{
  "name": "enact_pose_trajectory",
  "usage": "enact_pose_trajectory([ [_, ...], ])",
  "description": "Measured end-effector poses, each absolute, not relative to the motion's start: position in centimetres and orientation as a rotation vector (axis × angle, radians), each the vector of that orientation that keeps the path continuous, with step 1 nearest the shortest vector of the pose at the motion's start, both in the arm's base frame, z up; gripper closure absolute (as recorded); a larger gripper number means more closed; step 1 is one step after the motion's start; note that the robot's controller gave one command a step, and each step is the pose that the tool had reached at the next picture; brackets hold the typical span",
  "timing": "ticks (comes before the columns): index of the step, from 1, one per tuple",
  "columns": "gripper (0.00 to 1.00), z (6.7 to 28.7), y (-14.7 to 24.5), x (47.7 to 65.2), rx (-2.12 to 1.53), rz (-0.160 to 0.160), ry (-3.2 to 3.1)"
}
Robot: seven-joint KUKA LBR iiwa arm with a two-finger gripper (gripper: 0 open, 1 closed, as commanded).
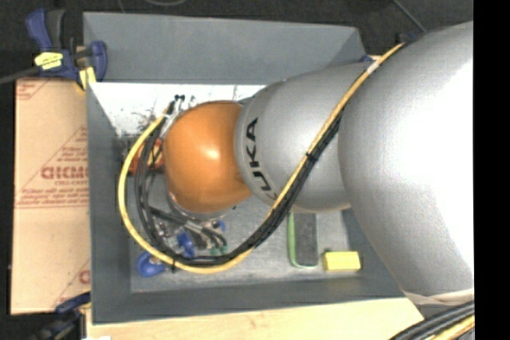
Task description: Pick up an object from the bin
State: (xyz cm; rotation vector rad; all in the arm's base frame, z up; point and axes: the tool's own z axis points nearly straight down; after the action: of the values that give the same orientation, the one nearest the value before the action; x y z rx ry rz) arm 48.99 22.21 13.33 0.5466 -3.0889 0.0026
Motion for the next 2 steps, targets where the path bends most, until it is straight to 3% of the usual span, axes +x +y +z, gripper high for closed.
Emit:
enact_pose_trajectory([
  [1,1.0,17.1,22.3,49.7,0.552,-0.003,-3.101],
  [2,1.0,15.5,21.5,50.9,0.54,-0.001,-3.098],
])
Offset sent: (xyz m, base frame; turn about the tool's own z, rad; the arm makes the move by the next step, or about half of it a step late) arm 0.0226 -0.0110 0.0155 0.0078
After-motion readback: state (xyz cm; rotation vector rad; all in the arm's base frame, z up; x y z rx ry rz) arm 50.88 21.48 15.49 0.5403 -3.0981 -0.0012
